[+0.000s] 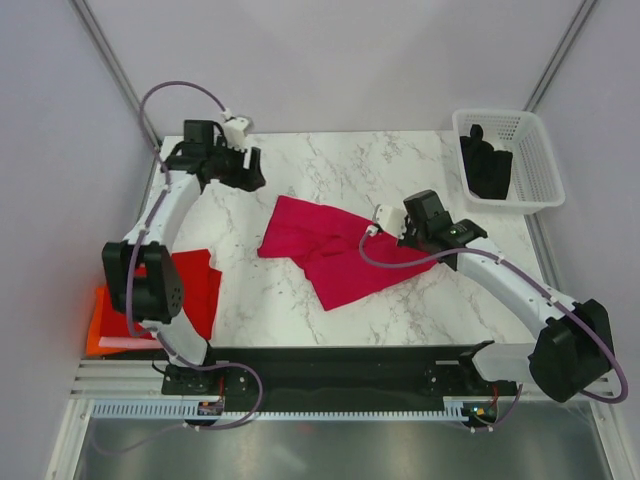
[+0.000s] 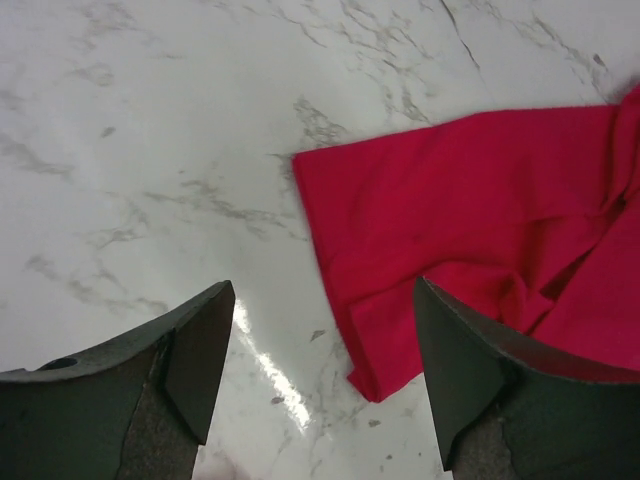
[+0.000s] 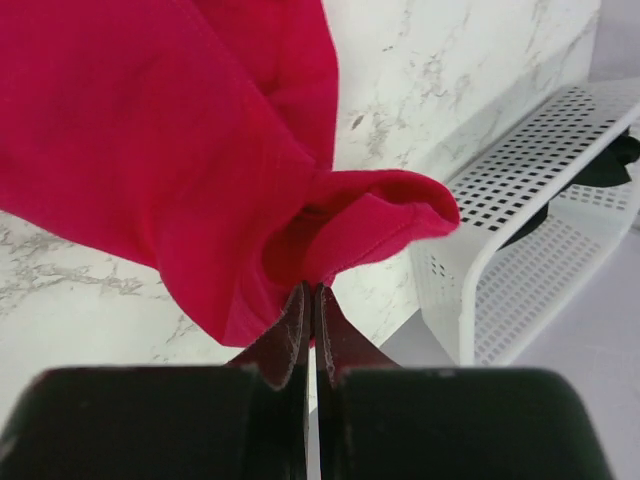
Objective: Fold and stack the t-shirts
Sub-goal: Flatten the tshirt out
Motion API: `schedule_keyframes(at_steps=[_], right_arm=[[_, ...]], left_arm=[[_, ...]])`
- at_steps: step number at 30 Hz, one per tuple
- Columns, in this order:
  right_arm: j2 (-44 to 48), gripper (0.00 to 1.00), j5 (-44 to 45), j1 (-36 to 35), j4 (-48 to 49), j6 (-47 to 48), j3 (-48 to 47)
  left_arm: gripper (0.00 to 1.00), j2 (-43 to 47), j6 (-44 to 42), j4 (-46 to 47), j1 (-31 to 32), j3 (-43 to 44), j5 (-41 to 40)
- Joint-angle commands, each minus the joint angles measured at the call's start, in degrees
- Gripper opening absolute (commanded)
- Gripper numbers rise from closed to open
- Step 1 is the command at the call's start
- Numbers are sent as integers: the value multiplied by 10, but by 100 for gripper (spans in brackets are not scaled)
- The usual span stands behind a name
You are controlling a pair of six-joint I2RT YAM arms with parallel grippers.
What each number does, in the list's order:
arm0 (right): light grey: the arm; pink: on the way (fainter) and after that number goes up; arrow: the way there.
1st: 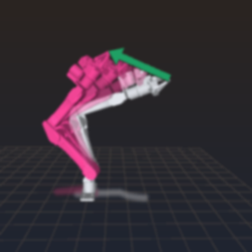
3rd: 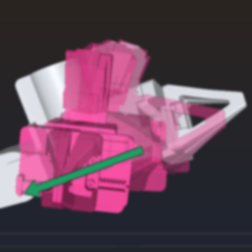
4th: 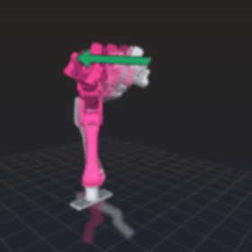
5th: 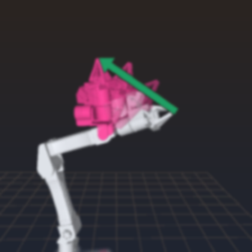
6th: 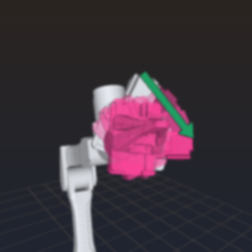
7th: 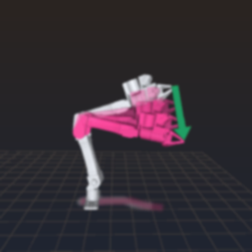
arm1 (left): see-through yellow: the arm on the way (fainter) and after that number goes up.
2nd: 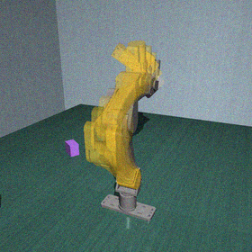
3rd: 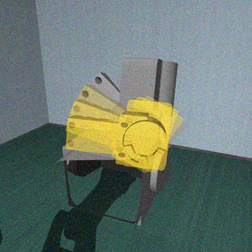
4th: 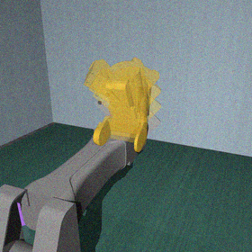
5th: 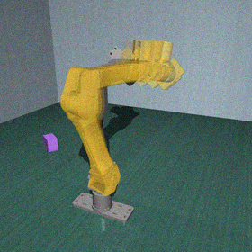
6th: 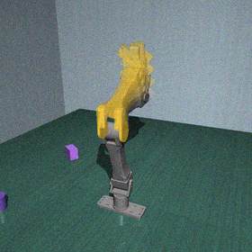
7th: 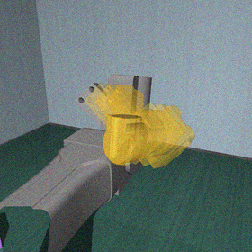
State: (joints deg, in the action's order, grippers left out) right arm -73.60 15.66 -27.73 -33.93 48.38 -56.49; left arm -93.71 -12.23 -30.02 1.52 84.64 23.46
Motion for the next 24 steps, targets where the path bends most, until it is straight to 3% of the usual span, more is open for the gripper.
schedule_keyframes(at_steps=[1,5,11,17,24], right_arm=[[7,0,-12,-1,43,-14,-8],[-8,0,-17,1,47,-23,-21],[-22,1,-20,6,48,-29,-34],[-36,2,-24,7,48,-33,-38],[-58,2,-27,12,48,-38,-47]], left_arm=[[80,-80,-26,-37,51,61,28],[75,-161,-74,-61,76,124,2],[66,-219,-188,-80,86,103,-71],[50,-271,-175,-142,89,149,-59],[53,-292,-160,-163,106,155,-32]])
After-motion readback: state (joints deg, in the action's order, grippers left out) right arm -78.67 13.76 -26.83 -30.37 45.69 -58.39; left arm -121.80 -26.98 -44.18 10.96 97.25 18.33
